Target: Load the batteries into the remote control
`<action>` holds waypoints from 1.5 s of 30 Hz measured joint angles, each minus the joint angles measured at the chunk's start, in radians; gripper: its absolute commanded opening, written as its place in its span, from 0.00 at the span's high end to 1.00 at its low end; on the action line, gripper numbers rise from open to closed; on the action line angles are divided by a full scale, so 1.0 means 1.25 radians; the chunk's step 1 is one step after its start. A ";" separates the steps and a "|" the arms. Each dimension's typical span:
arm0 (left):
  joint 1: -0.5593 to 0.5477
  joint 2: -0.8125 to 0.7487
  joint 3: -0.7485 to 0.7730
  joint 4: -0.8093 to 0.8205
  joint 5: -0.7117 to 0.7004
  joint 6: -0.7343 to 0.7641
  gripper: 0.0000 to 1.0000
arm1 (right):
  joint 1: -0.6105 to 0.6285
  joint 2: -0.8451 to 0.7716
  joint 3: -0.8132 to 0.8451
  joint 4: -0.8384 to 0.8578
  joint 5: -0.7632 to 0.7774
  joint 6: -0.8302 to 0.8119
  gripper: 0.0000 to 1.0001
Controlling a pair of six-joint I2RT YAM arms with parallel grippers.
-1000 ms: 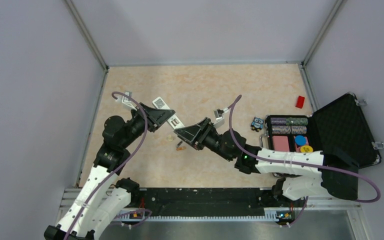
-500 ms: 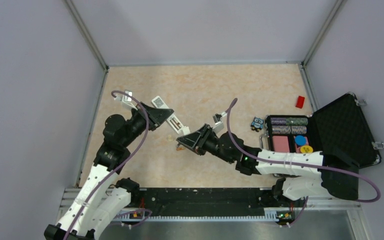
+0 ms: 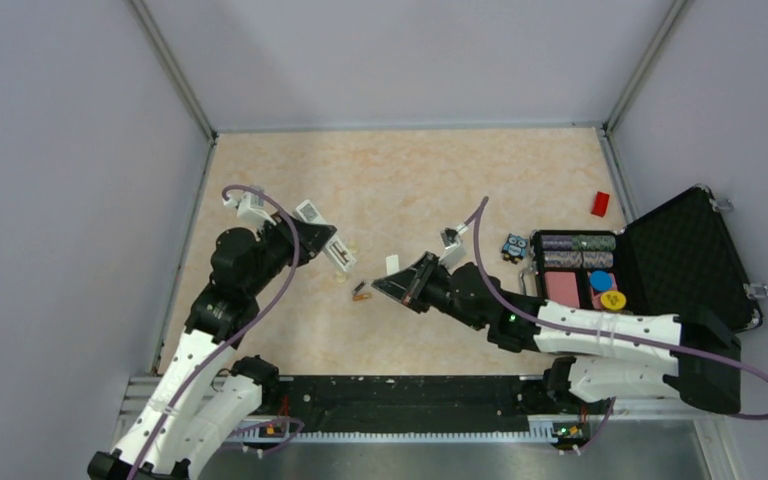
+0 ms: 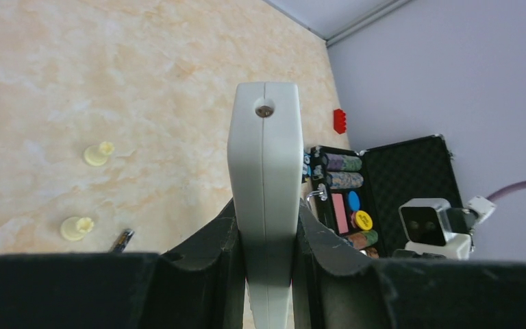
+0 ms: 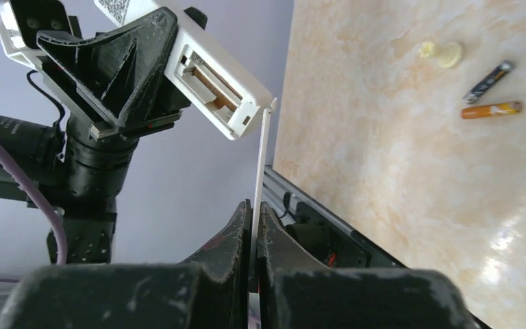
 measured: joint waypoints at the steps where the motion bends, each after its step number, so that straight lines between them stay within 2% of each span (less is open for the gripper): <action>1: 0.000 -0.002 0.001 -0.015 -0.011 0.006 1.00 | -0.004 -0.014 0.000 -0.028 0.008 -0.007 1.00; 4: 0.000 -0.008 0.002 -0.042 -0.024 0.018 1.00 | -0.035 -0.053 0.000 -0.127 0.029 -0.031 1.00; 9: 0.000 -0.018 0.002 -0.063 -0.025 0.032 1.00 | -0.161 -0.078 -0.001 -0.276 0.046 -0.088 1.00; 13: 0.000 -0.021 0.002 -0.061 0.015 0.048 1.00 | -0.246 -0.044 -0.002 -0.369 0.037 -0.131 0.99; 17: 0.000 -0.032 0.002 -0.039 0.085 0.054 1.00 | -0.281 0.031 -0.002 -0.443 0.020 -0.152 0.96; 22: 0.000 -0.057 0.002 -0.010 0.147 0.057 1.00 | -0.286 0.125 0.008 -0.502 0.008 -0.176 0.94; 24: 0.000 -0.063 0.002 -0.009 0.157 0.059 1.00 | -0.286 0.171 0.025 -0.526 0.009 -0.184 0.83; 27: 0.000 -0.068 0.002 -0.010 0.157 0.062 1.00 | -0.286 0.223 0.050 -0.547 0.006 -0.194 0.56; 29: 0.000 -0.072 0.002 -0.020 0.151 0.066 1.00 | -0.286 0.231 0.061 -0.554 0.006 -0.204 0.45; 30: 0.000 -0.072 0.002 -0.023 0.149 0.067 1.00 | -0.286 0.230 0.068 -0.558 0.006 -0.208 0.43; 38: 0.000 -0.071 0.014 -0.132 0.061 0.085 1.00 | -0.269 0.170 0.106 -0.590 0.004 -0.222 0.42; 45: 0.000 -0.072 0.045 -0.228 -0.053 0.102 1.00 | -0.178 0.208 0.214 -0.597 0.021 -0.250 0.45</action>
